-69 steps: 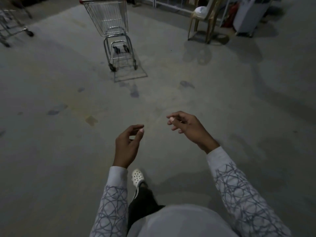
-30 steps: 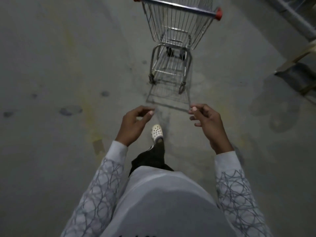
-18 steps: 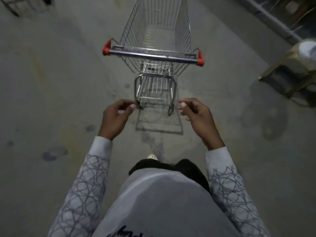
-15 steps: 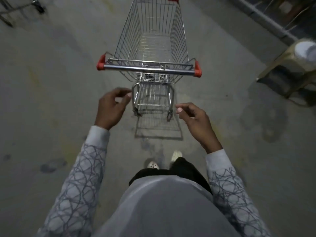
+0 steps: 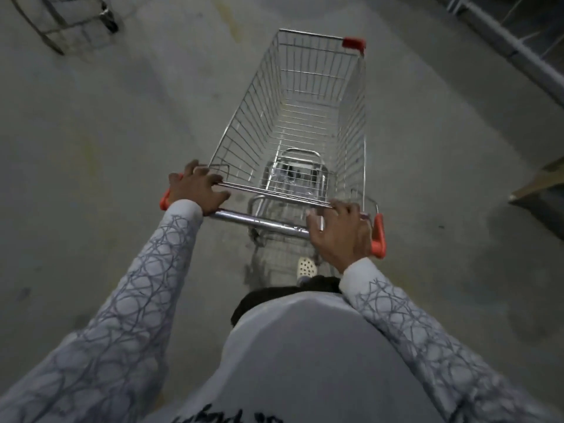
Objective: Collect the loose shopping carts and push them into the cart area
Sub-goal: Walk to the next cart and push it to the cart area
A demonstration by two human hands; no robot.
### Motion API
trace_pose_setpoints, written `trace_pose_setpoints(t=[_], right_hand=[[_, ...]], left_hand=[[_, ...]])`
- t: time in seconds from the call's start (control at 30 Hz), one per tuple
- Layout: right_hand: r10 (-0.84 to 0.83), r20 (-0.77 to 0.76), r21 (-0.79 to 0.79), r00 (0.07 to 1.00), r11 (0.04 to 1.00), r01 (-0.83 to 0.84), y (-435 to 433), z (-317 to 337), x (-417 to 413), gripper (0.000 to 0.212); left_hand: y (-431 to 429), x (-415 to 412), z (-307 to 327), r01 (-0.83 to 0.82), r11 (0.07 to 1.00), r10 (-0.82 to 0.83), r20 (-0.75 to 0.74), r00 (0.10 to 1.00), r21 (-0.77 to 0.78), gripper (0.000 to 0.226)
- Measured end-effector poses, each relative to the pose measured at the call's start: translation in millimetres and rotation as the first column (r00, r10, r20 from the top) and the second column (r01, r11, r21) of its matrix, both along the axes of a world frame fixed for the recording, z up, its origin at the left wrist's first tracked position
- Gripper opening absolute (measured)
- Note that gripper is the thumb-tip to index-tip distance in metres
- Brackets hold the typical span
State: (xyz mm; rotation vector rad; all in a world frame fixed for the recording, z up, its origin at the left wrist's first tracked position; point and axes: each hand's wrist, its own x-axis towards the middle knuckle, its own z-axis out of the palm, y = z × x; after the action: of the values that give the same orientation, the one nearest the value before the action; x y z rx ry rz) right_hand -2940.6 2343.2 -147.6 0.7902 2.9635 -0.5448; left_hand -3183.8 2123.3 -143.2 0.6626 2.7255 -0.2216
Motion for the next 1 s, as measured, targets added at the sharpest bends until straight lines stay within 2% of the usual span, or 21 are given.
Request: trace_pose_setpoints(t=[0.13, 0.4, 0.53, 0.73, 0.9, 1.0], right_hand=[[0.238, 0.155, -0.013, 0.959, 0.971, -0.239, -8, 2, -60, 0.061], [0.511, 0.158, 0.221, 0.845, 0.816, -0.535, -3, 5, -150, 0.08], [0.593, 0.191, 0.279, 0.782, 0.731, -0.623, -7, 2, -203, 0.068], [0.645, 0.302, 0.196, 0.702, 0.678, -0.708, -25, 6, -287, 0.044], [0.722, 0.317, 0.204, 0.616, 0.582, -0.787, -50, 10, -357, 0.052], [0.787, 0.268, 0.194, 0.556, 0.522, -0.831, -77, 13, -400, 0.069]], left_hand=[[-5, -40, 6, -0.001, 0.997, 0.003, 0.024, 1.0, -0.082, 0.059], [-11, -115, 8, -0.138, 0.985, 0.139, 0.002, 0.99, -0.099, 0.063], [-19, -132, 6, -0.223, 0.97, 0.222, -0.024, 0.975, -0.101, 0.062], [-38, -161, 9, -0.375, 0.925, 0.374, -0.03, 0.927, -0.066, 0.06], [-75, -188, 8, -0.481, 0.876, 0.48, -0.03, 0.877, -0.032, 0.06], [-111, -208, 9, -0.539, 0.842, 0.538, -0.026, 0.842, -0.018, 0.063]])
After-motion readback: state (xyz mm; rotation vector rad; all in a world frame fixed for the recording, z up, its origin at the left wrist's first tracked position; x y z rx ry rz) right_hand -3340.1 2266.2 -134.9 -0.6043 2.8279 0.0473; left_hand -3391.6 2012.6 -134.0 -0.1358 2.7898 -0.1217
